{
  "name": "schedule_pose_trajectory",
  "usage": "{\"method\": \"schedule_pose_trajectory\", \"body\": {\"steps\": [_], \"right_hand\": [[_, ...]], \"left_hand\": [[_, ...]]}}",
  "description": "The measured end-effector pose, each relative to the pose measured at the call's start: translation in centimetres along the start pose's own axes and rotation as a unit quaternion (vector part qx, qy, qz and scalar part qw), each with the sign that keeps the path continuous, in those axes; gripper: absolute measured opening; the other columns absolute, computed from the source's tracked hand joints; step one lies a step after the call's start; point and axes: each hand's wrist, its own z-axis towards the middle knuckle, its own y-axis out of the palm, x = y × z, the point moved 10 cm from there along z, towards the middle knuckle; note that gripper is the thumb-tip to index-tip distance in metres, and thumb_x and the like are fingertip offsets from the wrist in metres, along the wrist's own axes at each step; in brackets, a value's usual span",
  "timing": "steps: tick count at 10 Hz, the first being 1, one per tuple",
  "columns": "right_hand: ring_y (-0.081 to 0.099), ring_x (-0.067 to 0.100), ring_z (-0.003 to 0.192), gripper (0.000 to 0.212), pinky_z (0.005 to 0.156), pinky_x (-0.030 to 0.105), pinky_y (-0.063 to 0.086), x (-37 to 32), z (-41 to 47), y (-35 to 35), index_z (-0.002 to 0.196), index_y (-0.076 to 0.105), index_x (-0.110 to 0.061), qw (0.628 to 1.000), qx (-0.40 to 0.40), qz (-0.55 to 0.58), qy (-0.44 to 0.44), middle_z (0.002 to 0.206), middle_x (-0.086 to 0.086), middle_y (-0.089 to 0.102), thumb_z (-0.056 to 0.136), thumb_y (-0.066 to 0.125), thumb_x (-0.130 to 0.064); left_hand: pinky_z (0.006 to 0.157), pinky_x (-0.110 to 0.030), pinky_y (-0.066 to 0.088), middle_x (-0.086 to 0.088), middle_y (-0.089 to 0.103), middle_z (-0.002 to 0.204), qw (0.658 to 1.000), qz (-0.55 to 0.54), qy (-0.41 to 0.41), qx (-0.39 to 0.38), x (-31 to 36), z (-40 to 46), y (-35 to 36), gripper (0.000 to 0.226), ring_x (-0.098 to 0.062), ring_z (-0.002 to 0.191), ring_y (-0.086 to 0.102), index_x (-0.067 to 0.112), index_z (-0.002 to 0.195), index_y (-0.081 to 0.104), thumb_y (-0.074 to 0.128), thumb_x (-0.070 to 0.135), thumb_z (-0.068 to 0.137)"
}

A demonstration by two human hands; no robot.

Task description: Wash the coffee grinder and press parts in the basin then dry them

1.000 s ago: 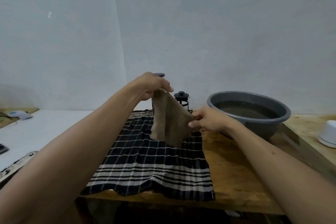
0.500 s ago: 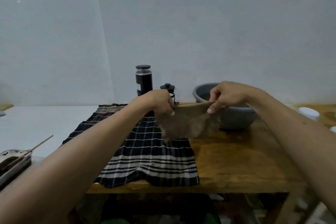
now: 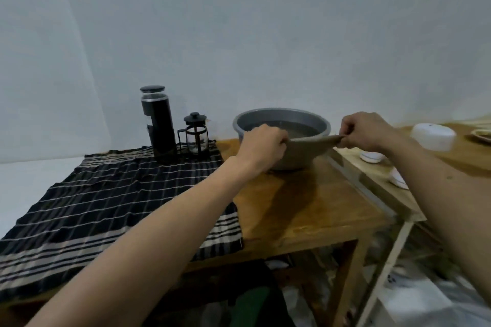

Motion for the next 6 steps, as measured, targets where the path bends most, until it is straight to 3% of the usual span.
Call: {"method": "schedule_pose_trajectory", "body": {"steps": [1,2,3,4,5,6], "right_hand": [[0.064,0.013,0.084,0.013,0.063,0.026,0.046,5.1,-2.8,5.6,0.080,0.075,-0.025,0.980,-0.152,-0.126,0.029,0.083,-0.006,0.071,0.079,0.080,-0.013],[0.067,0.010,0.086,0.015,0.077,0.029,0.060,8.3,-5.1,9.6,0.076,0.079,-0.027,0.949,-0.253,-0.173,0.070,0.084,-0.011,0.074,0.074,0.083,-0.012],[0.069,0.017,0.096,0.017,0.089,0.037,0.060,8.3,-5.7,9.0,0.079,0.080,-0.027,0.943,-0.264,-0.188,0.079,0.095,-0.006,0.076,0.077,0.080,-0.011],[0.067,0.025,0.107,0.019,0.094,0.039,0.059,8.0,-6.4,9.4,0.097,0.079,-0.022,0.914,-0.333,-0.213,0.089,0.112,0.005,0.072,0.085,0.071,-0.010],[0.069,0.021,0.096,0.026,0.089,0.035,0.060,6.4,-6.1,8.3,0.106,0.073,-0.016,0.904,-0.320,-0.267,0.092,0.105,0.004,0.071,0.081,0.076,-0.021],[0.066,0.019,0.094,0.023,0.090,0.037,0.057,3.2,-5.1,7.8,0.104,0.073,-0.017,0.945,-0.260,-0.184,0.069,0.106,0.003,0.072,0.084,0.076,-0.030]], "left_hand": [[0.086,-0.037,0.059,0.001,0.071,0.107,0.979,-0.027,0.061,-0.193,3.8,-3.5,8.4,0.019,-0.015,0.094,0.067,0.021,0.114,0.073,0.062,0.025,0.099],[0.084,-0.042,0.058,-0.002,0.070,0.110,0.946,0.016,0.115,-0.301,5.6,-6.5,13.9,0.026,-0.022,0.097,0.066,0.022,0.119,0.071,0.067,0.029,0.094],[0.078,-0.040,0.058,0.000,0.069,0.106,0.943,0.015,0.109,-0.315,5.6,-6.0,14.1,0.032,-0.021,0.093,0.065,0.021,0.118,0.072,0.070,0.036,0.090],[0.076,-0.042,0.059,0.002,0.065,0.104,0.929,0.011,0.109,-0.354,4.8,-6.6,14.7,0.045,-0.020,0.090,0.064,0.022,0.118,0.072,0.069,0.052,0.085],[0.079,-0.043,0.058,0.003,0.064,0.110,0.926,-0.018,0.112,-0.361,4.3,-7.5,13.0,0.046,-0.016,0.092,0.062,0.025,0.118,0.073,0.062,0.058,0.087],[0.083,-0.039,0.056,0.003,0.065,0.116,0.935,-0.069,0.115,-0.327,3.2,-9.1,11.3,0.033,-0.013,0.097,0.062,0.024,0.122,0.073,0.061,0.042,0.098]]}}
